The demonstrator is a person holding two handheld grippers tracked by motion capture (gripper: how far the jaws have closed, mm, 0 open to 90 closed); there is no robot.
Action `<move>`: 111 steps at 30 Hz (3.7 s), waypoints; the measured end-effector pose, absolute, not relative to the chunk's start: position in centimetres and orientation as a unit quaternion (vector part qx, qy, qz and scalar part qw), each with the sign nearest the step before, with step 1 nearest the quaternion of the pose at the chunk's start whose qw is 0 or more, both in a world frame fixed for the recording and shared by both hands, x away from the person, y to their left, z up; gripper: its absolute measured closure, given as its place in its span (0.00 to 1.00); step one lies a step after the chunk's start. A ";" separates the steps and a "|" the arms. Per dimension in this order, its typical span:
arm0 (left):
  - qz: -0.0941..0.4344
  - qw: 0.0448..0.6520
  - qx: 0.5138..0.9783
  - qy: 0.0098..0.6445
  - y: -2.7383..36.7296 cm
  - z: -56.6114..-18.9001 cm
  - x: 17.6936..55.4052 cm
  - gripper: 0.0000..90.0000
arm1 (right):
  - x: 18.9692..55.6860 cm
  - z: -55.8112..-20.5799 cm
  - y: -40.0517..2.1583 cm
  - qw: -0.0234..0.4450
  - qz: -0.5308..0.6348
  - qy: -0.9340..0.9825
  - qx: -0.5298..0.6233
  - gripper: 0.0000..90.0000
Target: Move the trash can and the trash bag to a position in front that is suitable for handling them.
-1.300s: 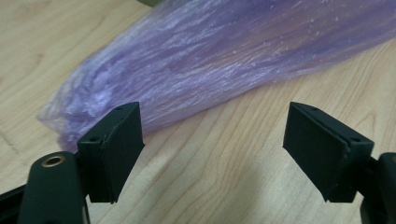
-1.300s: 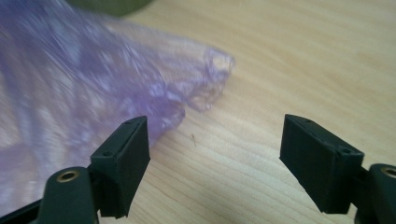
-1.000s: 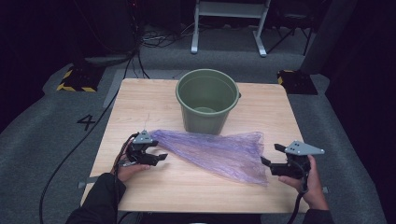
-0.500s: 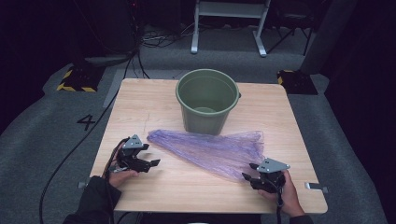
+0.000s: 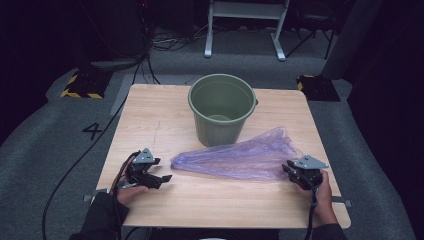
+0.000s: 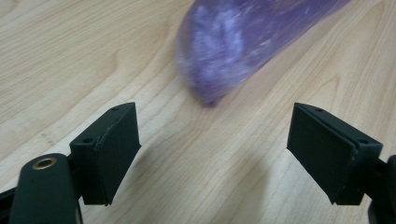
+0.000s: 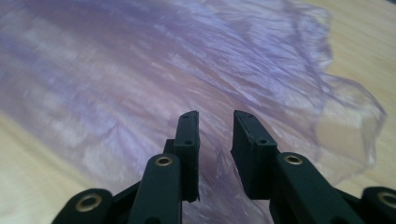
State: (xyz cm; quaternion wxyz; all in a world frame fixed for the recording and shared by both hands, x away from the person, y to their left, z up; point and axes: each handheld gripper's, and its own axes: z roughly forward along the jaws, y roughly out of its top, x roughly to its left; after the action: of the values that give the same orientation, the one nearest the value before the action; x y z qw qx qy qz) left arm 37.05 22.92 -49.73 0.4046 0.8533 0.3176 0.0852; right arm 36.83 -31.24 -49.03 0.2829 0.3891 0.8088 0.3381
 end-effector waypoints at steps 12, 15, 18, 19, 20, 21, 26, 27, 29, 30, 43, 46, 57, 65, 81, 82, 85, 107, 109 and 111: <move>0.057 0.410 0.864 0.286 20.2 -49.9 37.1 0.22 | 39.7 -47.6 -33.0 0.289 0.362 0.758 0.460 0.22; 0.055 0.412 0.866 0.278 19.4 -49.9 37.2 0.24 | 39.0 -46.6 -32.5 0.284 0.382 0.755 0.451 0.20; 0.054 0.410 0.868 0.274 18.8 -50.0 37.3 0.24 | 38.1 -46.0 -31.3 0.275 0.398 0.762 0.429 0.23; 0.055 0.410 0.868 0.274 18.7 -50.0 37.4 0.25 | 37.8 -45.8 -30.8 0.270 0.405 0.765 0.422 0.26; 0.055 0.408 0.869 0.274 18.5 -50.0 37.5 0.25 | 37.5 -45.8 -30.2 0.259 0.416 0.766 0.415 0.30; 0.053 0.407 0.871 0.271 18.4 -50.0 37.6 0.25 | 37.2 -46.0 -29.5 0.247 0.423 0.771 0.407 0.36; 0.053 0.412 0.869 0.269 18.5 -49.9 37.7 0.25 | 36.4 -47.9 -26.2 0.231 0.417 0.788 0.389 0.57; 0.057 0.412 0.868 0.270 18.6 -49.9 37.7 0.25 | 36.5 -48.2 -25.9 0.227 0.415 0.793 0.385 0.60; 0.060 0.410 0.867 0.274 19.2 -49.8 37.6 0.22 | 36.9 -48.7 -25.6 0.224 0.408 0.795 0.389 0.67; 0.065 0.407 0.869 0.275 19.4 -49.8 37.5 0.21 | 37.2 -48.9 -25.7 0.223 0.403 0.796 0.392 0.69; 0.082 0.381 0.871 0.297 22.5 -50.1 36.4 0.21 | 39.9 -50.1 -28.0 0.222 0.387 0.786 0.428 0.85; 0.087 0.379 0.872 0.297 22.7 -50.1 36.1 0.21 | 40.3 -50.2 -27.9 0.226 0.376 0.791 0.427 0.85; 0.116 0.367 0.876 0.290 22.4 -50.4 35.3 0.17 | 42.3 -50.0 -28.6 0.258 0.336 0.799 0.426 0.83; 0.119 0.367 0.872 0.300 22.1 -50.5 35.3 0.15 | 43.4 -50.0 -29.2 0.287 0.323 0.793 0.430 0.73; 0.118 0.367 0.874 0.296 22.1 -50.5 35.4 0.15 | 39.3 -46.1 -28.2 0.231 0.431 0.774 0.402 0.40; 0.118 0.367 0.874 0.296 22.1 -50.5 35.4 0.15 | 39.1 -46.2 -27.9 0.224 0.429 0.777 0.404 0.40; 0.118 0.367 0.874 0.296 22.1 -50.5 35.4 0.15 | 38.8 -46.9 -27.2 0.221 0.396 0.788 0.417 0.45; 0.116 0.367 0.876 0.291 22.0 -50.4 35.5 0.15 | 42.6 -49.7 -30.0 0.232 0.334 0.771 0.491 0.79; 0.116 0.367 0.876 0.290 22.0 -50.4 35.5 0.15 | 42.8 -49.6 -30.0 0.240 0.329 0.775 0.483 0.74; 0.116 0.367 0.876 0.291 22.0 -50.5 35.5 0.15 | 42.6 -49.0 -30.2 0.234 0.354 0.767 0.481 0.68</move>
State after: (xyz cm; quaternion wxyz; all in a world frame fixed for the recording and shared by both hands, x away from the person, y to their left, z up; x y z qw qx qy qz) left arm 35.52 21.96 -50.45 0.3673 0.8759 0.2908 0.1157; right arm 42.65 -30.15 -48.97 0.2342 0.4807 0.7673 0.3541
